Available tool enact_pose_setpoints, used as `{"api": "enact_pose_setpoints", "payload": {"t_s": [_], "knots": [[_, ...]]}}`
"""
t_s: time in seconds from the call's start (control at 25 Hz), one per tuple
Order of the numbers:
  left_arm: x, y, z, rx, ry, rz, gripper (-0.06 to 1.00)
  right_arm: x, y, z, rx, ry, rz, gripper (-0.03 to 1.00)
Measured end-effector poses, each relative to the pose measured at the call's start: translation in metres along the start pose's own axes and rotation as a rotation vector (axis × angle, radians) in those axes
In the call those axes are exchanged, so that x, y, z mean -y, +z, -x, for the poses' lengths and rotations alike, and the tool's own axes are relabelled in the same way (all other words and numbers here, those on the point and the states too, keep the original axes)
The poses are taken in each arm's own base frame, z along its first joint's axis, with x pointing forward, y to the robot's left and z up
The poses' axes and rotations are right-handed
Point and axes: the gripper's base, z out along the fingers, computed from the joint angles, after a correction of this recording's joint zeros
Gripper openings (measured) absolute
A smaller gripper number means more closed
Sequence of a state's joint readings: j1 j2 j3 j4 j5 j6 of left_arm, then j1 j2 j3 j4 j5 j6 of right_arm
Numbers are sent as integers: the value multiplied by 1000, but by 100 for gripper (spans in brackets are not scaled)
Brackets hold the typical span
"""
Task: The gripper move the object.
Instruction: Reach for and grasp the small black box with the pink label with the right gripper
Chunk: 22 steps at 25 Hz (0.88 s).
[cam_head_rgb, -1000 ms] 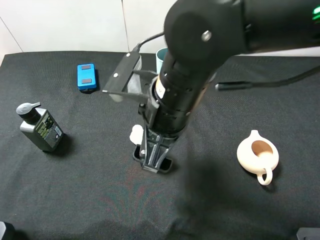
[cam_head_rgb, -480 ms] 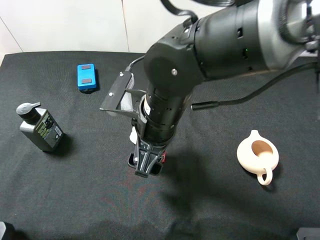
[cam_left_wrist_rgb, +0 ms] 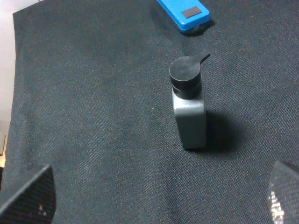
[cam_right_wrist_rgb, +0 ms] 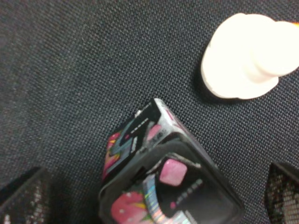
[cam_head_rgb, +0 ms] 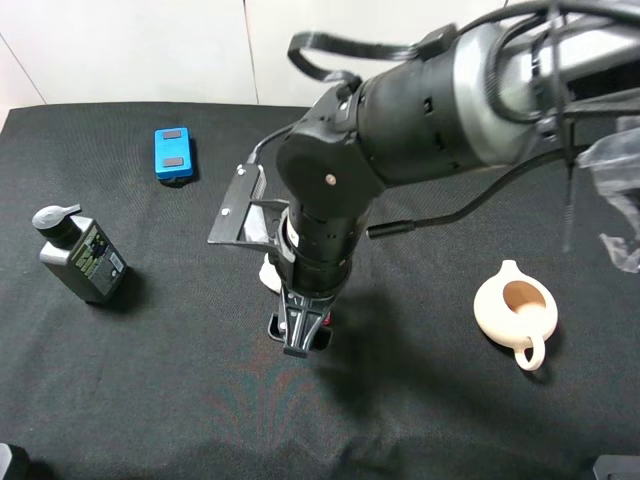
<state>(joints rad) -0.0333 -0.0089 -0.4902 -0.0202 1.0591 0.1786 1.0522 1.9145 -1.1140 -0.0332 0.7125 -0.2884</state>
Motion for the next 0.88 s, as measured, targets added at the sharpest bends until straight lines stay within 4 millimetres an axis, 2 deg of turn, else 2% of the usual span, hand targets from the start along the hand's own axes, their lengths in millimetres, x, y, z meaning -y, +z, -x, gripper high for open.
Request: {"api": "enact_pose_setpoints", "payload": {"t_s": [0.32,0.6,0.88], "knots": [[0,0,0,0,0,0,96,0,23,-1,-39,-5,10,69],[0,0,0,0,0,0,96,0,29,-1,-44,-8,10,69],[0,0,0,0,0,0,96,0,29,0,-42,-8,9,46]]}}
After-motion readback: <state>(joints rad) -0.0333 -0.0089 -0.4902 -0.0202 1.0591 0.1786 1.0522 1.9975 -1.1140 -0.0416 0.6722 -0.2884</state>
